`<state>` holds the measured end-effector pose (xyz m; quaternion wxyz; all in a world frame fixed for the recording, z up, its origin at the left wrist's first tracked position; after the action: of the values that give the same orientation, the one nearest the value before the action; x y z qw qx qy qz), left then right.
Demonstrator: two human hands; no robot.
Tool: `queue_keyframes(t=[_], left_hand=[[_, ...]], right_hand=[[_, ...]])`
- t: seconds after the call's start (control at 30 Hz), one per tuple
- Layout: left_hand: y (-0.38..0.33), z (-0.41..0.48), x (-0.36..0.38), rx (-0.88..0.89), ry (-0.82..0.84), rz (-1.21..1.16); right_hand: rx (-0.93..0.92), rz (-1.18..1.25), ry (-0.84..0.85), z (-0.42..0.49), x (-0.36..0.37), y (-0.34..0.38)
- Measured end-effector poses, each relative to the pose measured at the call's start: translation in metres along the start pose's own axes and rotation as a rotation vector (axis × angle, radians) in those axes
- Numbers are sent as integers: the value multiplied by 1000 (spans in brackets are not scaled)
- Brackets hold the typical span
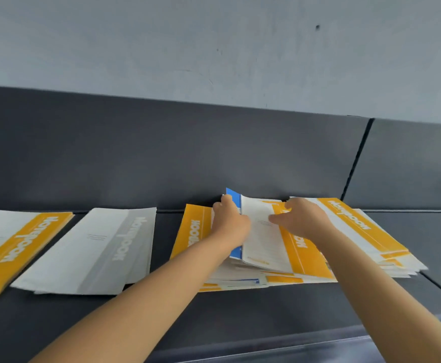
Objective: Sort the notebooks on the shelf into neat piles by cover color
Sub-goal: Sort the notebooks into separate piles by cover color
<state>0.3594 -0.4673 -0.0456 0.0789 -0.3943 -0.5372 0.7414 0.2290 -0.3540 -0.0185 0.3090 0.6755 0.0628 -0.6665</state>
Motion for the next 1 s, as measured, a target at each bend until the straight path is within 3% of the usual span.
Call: queue_keyframes(t=[0.1, 0.2, 0.4, 0.57, 0.7, 0.8, 0.9, 1.0], left_hand=[[-1, 9, 1, 22, -49, 186], [1, 10, -5, 46, -78, 383], [-5, 7, -11, 39, -51, 470], [0, 1, -4, 5, -16, 263], [-17, 0, -4, 179, -73, 292], [-33, -3, -12, 305, -81, 40], [-34, -6, -36, 250, -99, -239], [-27, -9, -63, 176, -124, -323]], right_hand=[[-40, -64, 25, 17, 5, 4], [-38, -22, -65, 24, 3, 1], [-56, 109, -283, 19, 2, -11], [-120, 88, -229, 19, 12, -4], [-116, 102, -160, 15, 18, -1], [-90, 324, -175, 12, 5, -6], [-63, 685, -73, 1, -6, 0], [-99, 819, 33, -16, -15, 27]])
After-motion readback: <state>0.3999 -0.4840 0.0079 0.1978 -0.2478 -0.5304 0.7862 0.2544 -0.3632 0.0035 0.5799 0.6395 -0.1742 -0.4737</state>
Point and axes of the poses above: each hand's wrist, its own z-axis towards the middle knuckle, its own x-axis out of the palm, y = z × x, the point moved 10 cm from there along z, towards the middle knuckle, and after that the axes turned 5 degrees about x, right-handed, at the moved point
